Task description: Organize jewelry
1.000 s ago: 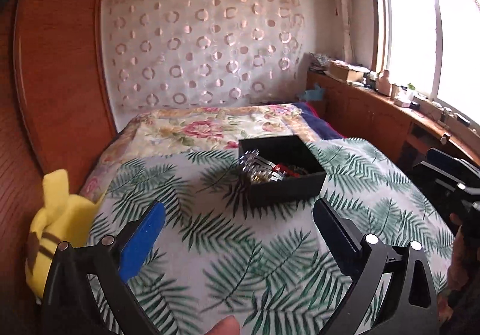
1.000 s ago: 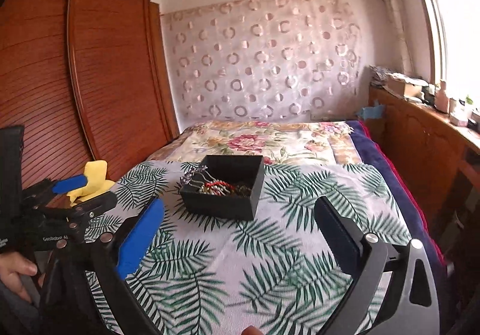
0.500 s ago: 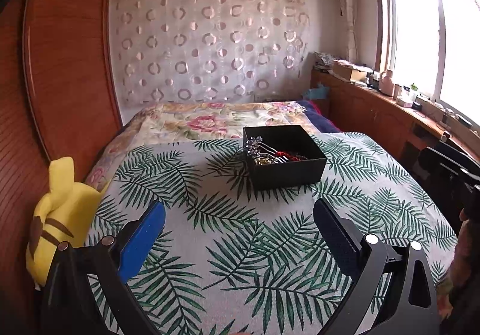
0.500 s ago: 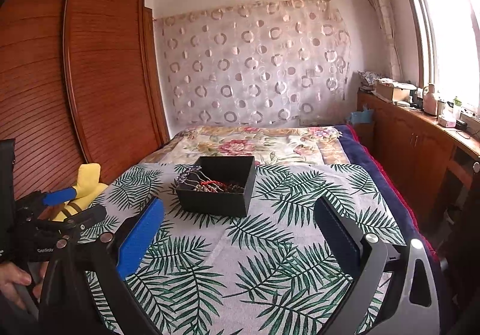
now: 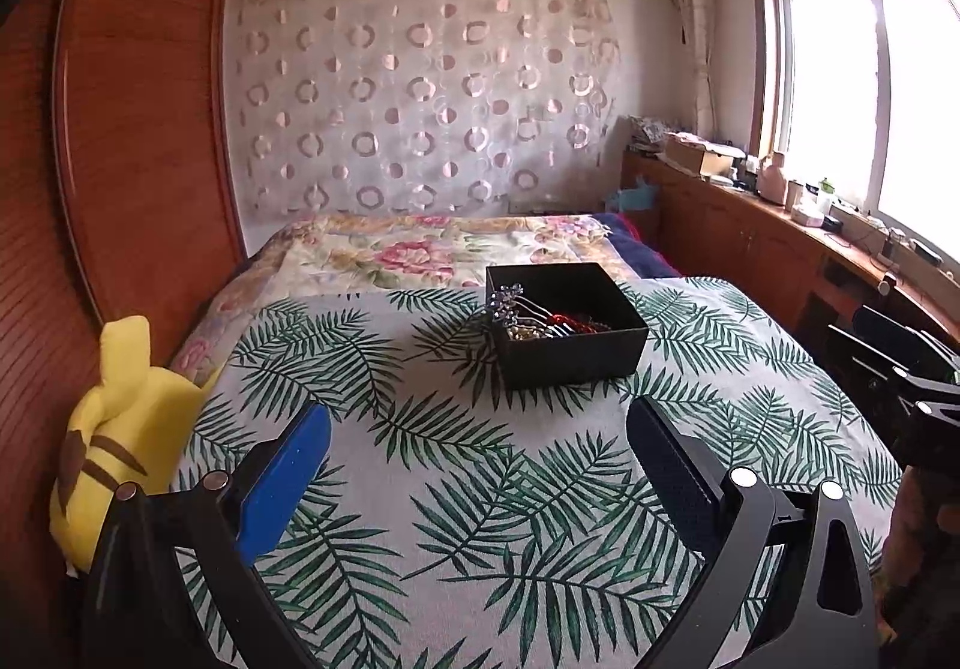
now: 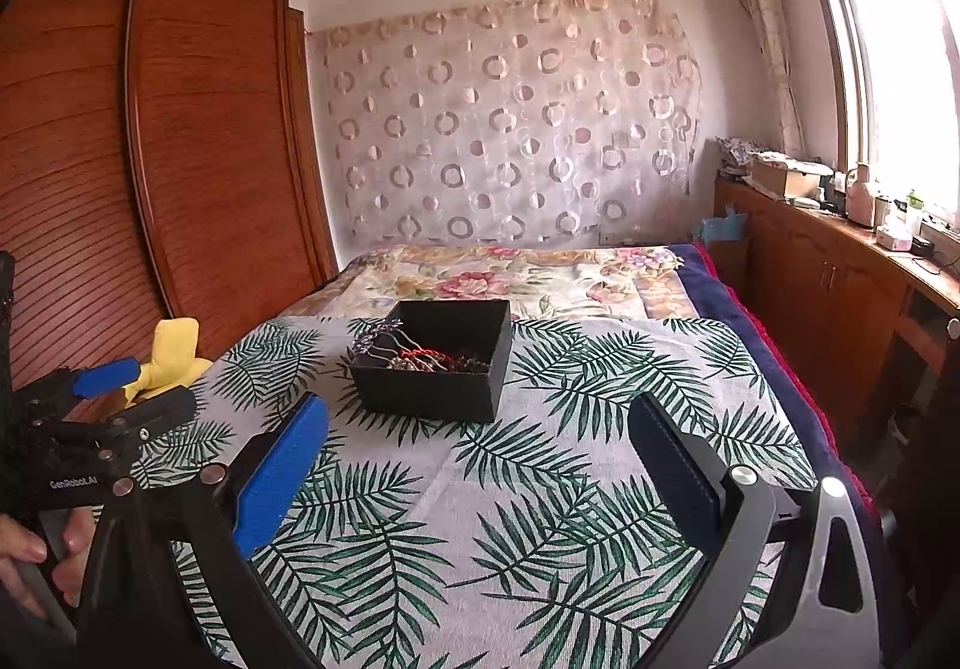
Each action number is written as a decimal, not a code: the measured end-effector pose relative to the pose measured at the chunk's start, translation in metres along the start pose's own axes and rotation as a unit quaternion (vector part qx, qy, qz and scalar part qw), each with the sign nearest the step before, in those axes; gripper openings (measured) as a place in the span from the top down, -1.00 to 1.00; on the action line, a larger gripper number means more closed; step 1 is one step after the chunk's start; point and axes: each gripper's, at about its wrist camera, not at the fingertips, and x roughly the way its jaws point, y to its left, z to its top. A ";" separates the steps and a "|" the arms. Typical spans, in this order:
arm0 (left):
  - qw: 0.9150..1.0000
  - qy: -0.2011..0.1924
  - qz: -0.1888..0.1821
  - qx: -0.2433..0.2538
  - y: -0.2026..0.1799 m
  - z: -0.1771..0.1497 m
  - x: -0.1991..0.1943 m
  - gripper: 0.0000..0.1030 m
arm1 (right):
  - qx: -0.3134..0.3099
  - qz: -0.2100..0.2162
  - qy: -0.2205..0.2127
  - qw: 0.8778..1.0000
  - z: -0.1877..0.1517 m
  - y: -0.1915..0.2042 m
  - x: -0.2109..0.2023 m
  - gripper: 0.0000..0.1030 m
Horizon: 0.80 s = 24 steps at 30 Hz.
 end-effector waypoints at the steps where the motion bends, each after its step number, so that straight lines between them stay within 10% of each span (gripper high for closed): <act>1: 1.000 -0.001 0.000 0.000 0.000 0.001 -0.001 -0.85 | 0.000 0.000 0.000 1.000 0.000 0.000 0.000 -0.95; 24: 1.000 -0.012 0.007 -0.006 0.004 0.005 -0.007 -0.85 | 0.002 -0.005 -0.001 1.000 -0.006 -0.003 -0.001 -0.96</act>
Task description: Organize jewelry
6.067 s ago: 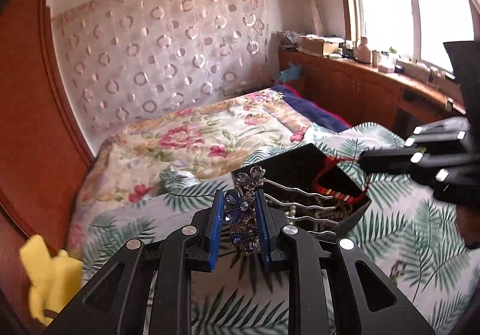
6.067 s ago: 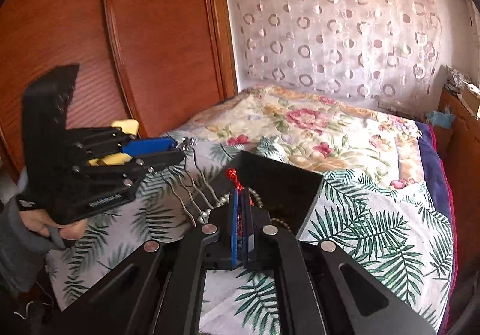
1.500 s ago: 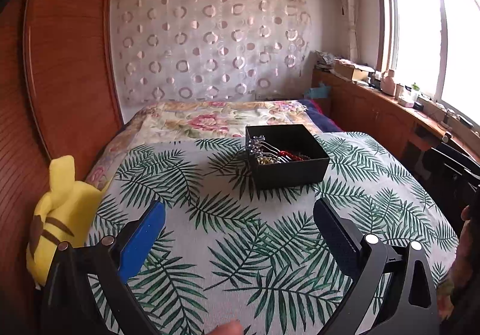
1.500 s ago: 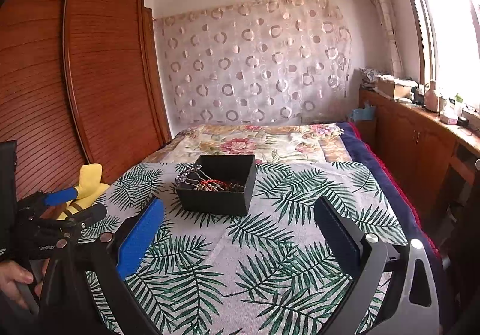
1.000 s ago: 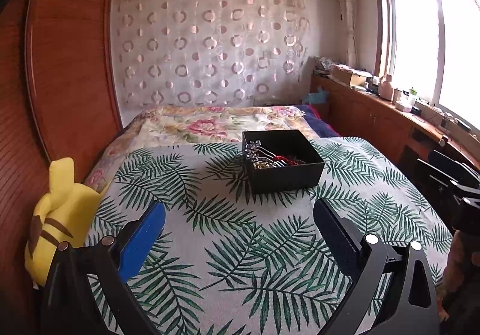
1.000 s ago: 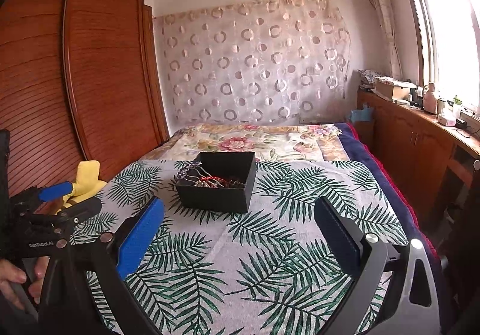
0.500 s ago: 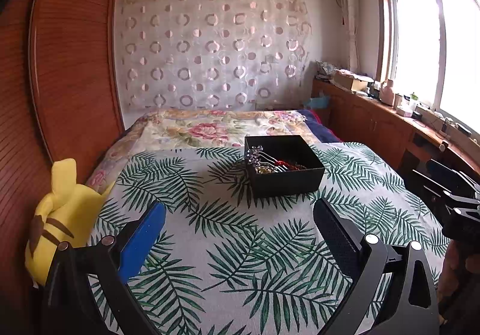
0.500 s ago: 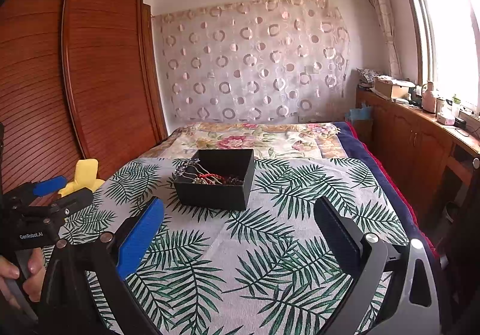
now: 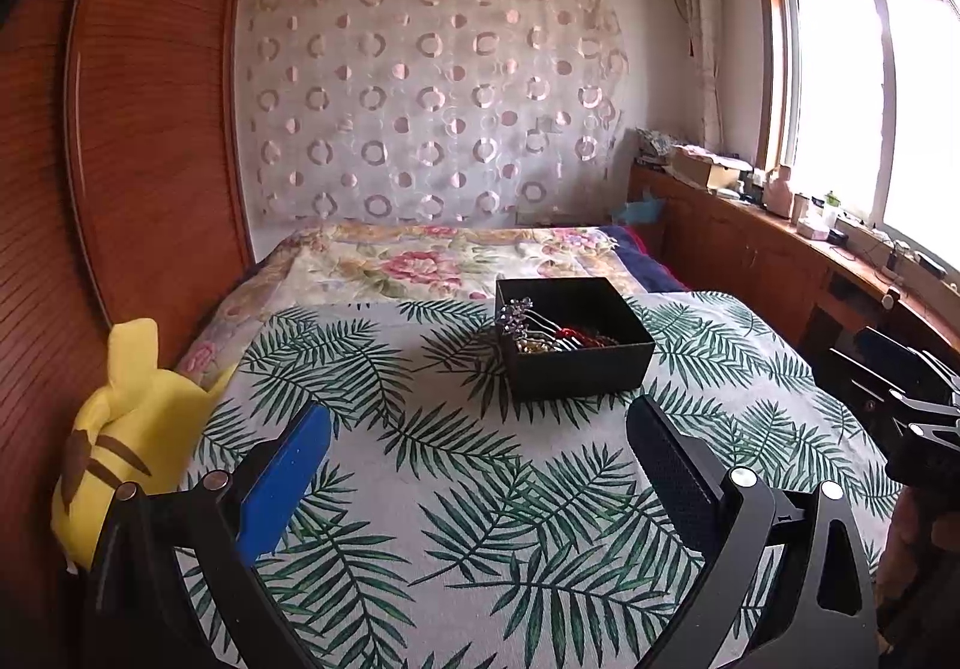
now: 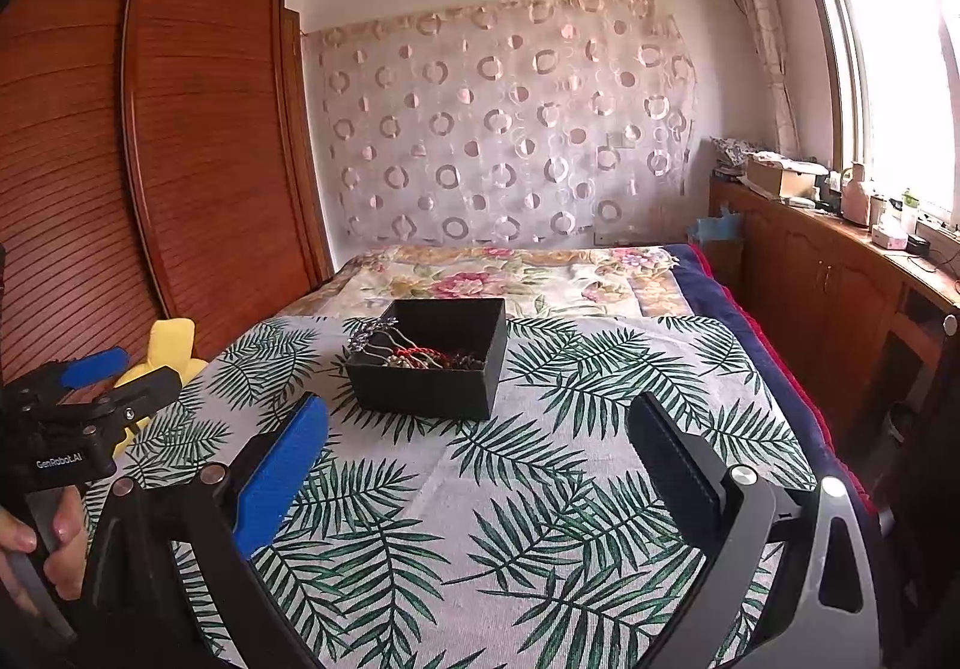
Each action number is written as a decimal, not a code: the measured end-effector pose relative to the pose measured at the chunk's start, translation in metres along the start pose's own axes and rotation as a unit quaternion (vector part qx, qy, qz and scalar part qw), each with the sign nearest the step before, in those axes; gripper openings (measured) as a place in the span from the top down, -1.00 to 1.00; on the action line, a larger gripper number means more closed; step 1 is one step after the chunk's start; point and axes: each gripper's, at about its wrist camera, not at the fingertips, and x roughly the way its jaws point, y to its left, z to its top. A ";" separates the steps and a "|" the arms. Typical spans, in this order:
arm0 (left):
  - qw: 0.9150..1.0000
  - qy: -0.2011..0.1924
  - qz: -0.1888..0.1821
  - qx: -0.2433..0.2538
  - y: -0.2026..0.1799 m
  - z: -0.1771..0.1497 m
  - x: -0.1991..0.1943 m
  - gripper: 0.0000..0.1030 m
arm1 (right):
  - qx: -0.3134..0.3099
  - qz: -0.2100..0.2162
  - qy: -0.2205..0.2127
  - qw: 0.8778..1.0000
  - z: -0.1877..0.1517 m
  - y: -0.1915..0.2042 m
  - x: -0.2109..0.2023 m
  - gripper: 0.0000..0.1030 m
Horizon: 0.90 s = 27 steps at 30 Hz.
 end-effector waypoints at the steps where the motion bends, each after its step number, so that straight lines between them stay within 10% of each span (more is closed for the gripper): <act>1: 1.000 0.000 0.000 0.001 0.000 0.000 0.000 -0.85 | 0.000 0.000 0.000 1.000 -0.001 0.000 0.000 -0.96; 27: 1.000 -0.004 0.001 0.001 0.001 0.003 -0.001 -0.85 | 0.001 -0.001 0.002 1.000 -0.002 0.000 -0.002 -0.96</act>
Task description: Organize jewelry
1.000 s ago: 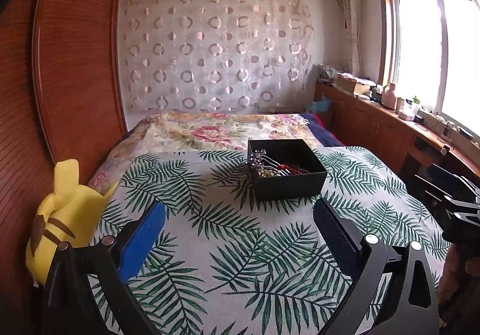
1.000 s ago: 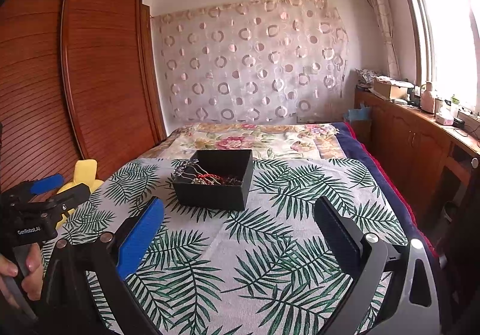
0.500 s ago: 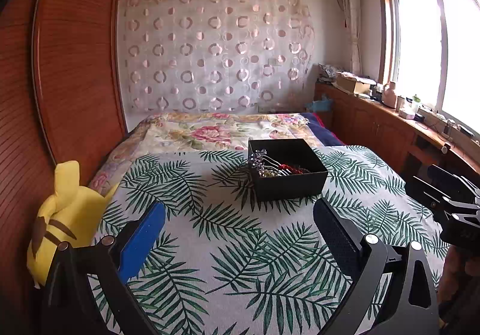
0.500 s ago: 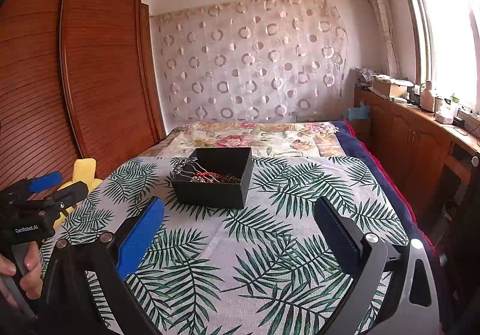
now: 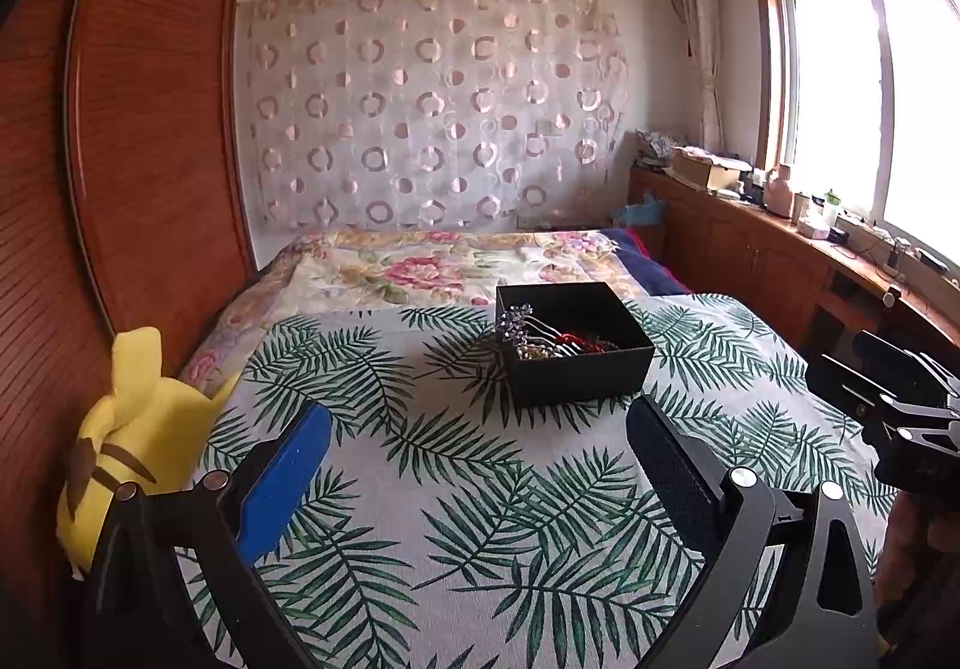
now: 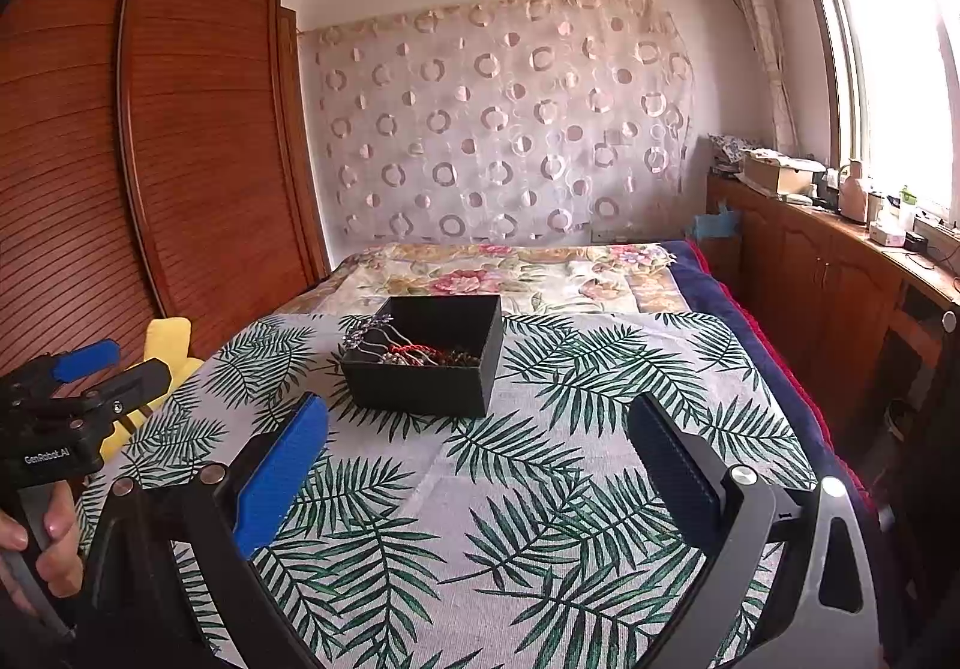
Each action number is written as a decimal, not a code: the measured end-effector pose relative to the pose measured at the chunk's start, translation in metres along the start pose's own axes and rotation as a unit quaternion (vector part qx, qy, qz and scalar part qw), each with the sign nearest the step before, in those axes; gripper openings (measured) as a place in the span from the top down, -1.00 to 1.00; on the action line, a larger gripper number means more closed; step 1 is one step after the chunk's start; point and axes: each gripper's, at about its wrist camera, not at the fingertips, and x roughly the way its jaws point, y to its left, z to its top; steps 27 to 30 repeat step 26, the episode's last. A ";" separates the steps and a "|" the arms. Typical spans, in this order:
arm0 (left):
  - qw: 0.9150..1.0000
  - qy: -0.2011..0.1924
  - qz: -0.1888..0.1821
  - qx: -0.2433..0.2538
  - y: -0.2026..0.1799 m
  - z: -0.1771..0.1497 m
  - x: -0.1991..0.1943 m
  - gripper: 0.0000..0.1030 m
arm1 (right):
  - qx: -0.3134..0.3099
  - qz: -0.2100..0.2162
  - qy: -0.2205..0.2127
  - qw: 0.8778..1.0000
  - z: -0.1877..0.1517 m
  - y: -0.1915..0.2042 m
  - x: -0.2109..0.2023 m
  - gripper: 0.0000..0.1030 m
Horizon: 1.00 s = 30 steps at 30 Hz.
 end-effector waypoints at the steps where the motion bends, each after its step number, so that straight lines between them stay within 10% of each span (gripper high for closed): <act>1: 1.000 -0.001 0.000 0.000 0.001 0.001 0.000 -0.85 | 0.000 0.000 0.000 1.000 0.001 0.000 0.000 -0.96; 30: 1.000 -0.005 -0.002 0.001 0.003 0.004 -0.005 -0.85 | 0.000 0.000 0.000 1.000 0.000 0.000 0.000 -0.95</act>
